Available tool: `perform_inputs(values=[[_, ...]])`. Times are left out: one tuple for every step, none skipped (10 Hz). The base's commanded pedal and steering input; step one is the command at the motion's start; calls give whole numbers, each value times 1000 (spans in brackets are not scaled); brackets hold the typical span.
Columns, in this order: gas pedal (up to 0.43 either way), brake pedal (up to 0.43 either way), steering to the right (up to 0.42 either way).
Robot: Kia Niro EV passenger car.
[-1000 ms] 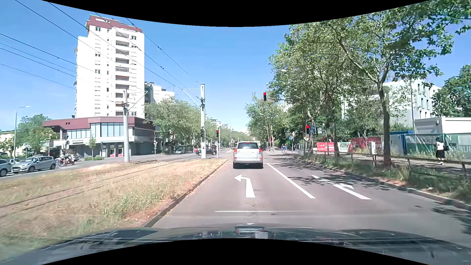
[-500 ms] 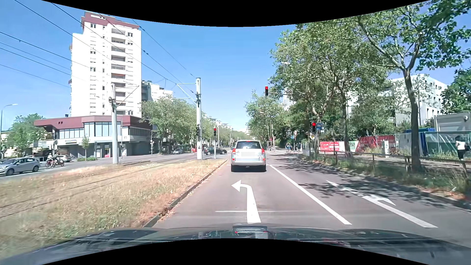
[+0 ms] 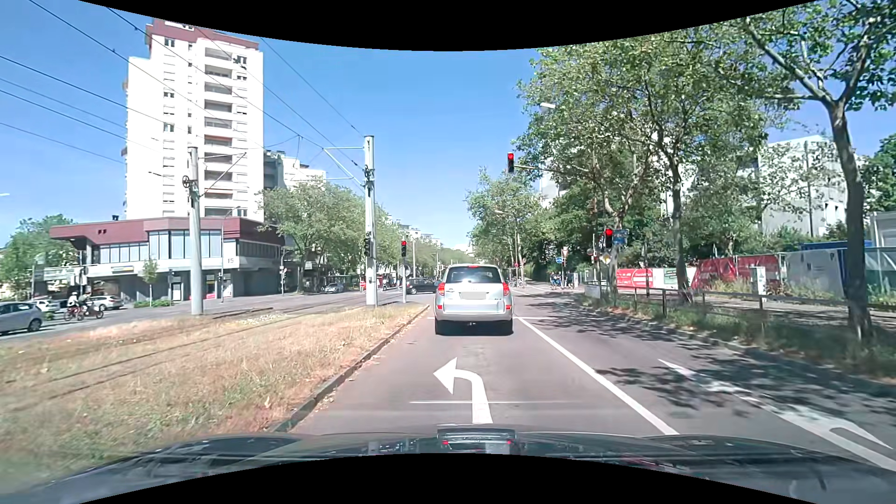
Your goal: Follow the waypoints while adhering to traffic rules and regulations
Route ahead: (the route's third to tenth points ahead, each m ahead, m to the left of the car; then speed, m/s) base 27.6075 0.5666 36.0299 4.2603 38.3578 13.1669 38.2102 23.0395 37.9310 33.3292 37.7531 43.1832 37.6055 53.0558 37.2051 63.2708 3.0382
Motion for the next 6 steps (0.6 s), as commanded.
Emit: perform_inputs(values=[[0,183,3],[0,183,3],[0,177,3],[0,171,3],[0,171,3],[0,165,3]])
